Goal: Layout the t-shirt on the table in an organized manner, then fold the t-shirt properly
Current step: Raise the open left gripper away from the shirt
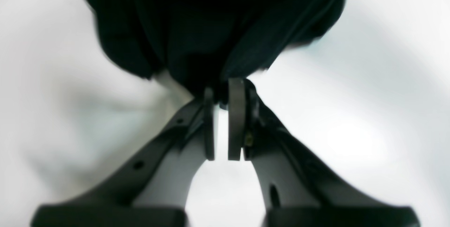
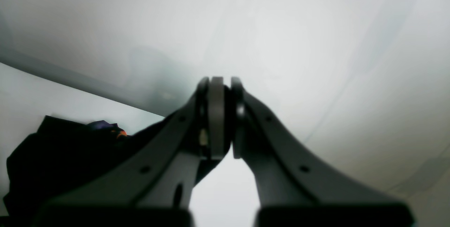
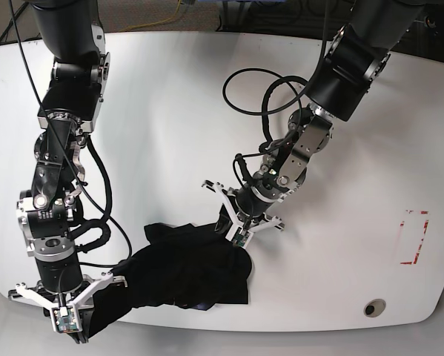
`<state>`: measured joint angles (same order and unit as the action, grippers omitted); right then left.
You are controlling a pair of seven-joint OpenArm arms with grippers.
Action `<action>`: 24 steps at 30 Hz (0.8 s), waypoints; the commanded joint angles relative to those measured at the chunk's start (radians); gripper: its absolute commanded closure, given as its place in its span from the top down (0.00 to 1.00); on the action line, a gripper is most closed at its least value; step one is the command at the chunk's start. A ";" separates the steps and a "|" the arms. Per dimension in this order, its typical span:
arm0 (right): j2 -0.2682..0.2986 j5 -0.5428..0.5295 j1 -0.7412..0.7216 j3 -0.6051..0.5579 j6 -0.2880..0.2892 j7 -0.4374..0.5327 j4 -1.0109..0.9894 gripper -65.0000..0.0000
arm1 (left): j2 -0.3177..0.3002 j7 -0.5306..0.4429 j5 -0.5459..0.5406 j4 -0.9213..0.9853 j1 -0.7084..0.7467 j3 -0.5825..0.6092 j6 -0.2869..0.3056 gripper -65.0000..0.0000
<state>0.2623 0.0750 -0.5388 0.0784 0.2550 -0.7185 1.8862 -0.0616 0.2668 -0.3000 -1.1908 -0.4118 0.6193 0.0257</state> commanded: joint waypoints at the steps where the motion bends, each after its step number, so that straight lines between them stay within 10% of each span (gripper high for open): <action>1: 0.010 0.006 -0.028 0.005 -0.010 0.029 0.020 0.00 | -0.011 0.015 -0.005 -0.110 -0.006 -0.042 0.003 0.05; 24: 0.042 0.007 -0.033 0.076 -0.012 0.029 0.016 0.00 | -0.380 0.025 -0.009 -0.427 0.159 -0.315 0.007 0.05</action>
<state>0.2993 0.0830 -0.5362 0.1463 0.2470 -0.7189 1.8885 -0.4118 0.3172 -0.3096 -1.5833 -0.2401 0.3580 0.0418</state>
